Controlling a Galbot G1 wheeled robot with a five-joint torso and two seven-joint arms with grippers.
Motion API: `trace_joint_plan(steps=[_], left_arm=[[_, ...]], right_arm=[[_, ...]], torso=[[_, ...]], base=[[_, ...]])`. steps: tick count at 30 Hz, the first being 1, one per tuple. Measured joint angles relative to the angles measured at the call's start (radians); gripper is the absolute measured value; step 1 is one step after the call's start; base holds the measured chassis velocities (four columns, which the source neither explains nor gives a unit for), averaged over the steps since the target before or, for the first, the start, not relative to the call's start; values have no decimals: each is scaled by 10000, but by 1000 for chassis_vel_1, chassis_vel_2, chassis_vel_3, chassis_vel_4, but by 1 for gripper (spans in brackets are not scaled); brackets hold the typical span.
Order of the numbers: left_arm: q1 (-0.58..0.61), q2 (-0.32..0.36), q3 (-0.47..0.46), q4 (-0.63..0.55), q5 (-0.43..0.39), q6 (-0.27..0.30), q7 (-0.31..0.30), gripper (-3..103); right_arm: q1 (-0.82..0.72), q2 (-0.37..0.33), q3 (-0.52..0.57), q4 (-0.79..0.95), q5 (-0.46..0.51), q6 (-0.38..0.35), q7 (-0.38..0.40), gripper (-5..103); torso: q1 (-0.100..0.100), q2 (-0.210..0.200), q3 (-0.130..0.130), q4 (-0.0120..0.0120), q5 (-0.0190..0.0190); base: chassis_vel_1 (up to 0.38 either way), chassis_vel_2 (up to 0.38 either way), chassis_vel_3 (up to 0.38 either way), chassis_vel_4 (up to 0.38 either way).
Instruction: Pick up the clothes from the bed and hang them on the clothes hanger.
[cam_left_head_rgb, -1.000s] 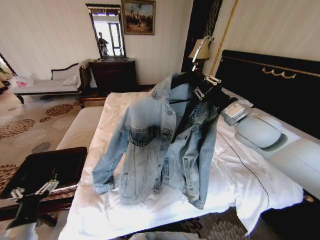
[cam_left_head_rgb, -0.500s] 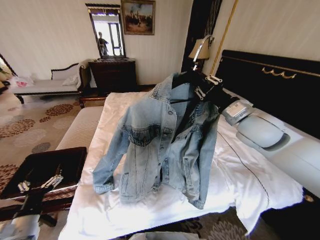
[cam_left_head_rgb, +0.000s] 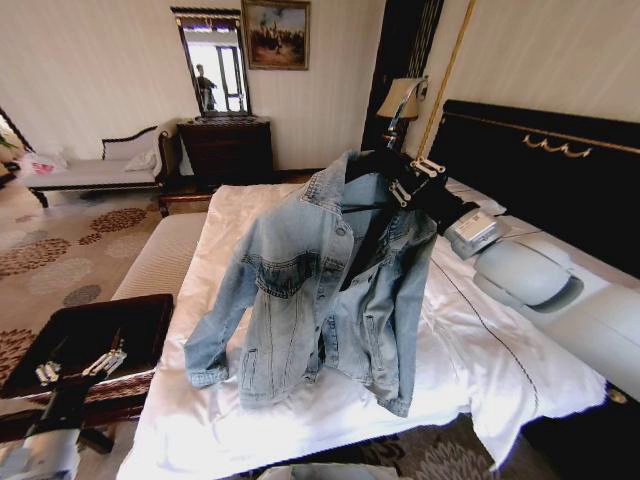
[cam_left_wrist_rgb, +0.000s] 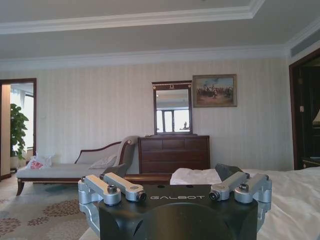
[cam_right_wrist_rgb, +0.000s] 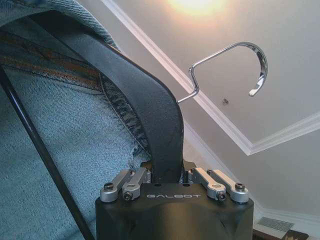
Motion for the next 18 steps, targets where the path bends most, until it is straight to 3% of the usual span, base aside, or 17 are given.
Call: trace_joint_plan(steps=[18], left_arm=[[3,-3,0,-1,-5,-8,2,100]], right_arm=[[-6,-78,21,221,-31,-88,136,27]], torso=[[5,-2,2,0,0]], base=[[20,-26,-27,25]])
